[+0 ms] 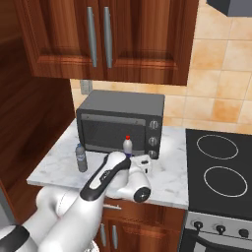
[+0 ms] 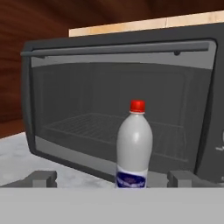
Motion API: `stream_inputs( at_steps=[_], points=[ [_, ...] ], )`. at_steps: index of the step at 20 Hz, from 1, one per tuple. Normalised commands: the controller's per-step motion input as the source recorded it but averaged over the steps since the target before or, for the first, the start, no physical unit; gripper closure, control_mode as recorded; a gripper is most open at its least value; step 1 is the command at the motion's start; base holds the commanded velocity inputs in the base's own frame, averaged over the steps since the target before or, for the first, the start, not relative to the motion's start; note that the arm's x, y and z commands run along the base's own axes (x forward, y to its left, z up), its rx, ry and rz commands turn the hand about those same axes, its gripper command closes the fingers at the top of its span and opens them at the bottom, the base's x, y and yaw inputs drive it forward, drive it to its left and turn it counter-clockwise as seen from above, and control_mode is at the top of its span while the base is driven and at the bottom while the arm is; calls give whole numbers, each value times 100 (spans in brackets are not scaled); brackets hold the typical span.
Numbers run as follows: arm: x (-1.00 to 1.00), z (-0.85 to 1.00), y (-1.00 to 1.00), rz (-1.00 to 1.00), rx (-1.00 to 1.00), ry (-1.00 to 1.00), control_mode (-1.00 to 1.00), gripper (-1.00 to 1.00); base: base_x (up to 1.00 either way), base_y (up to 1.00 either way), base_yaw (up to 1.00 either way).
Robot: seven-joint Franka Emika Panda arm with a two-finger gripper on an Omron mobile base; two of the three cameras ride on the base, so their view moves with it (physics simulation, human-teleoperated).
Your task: Take the bottled waters from the counter and place them in the freezer to freeze. Close the freezer door after placing the bottles.
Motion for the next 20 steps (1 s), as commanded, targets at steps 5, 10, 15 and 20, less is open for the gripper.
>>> stream_inputs(
  at_steps=[5,10,15,20],
  points=[
    [44,-16,-4,-17,8,0,-100,-100,0,0,0],
    [32,-14,0,-17,4,0,-100,-100,0,0,0],
    [0,-8,9,-2,0,0,-100,-100,0,0,0],
    [1,-8,6,0,0,0,-100,-100,0,0,0]
  ],
)
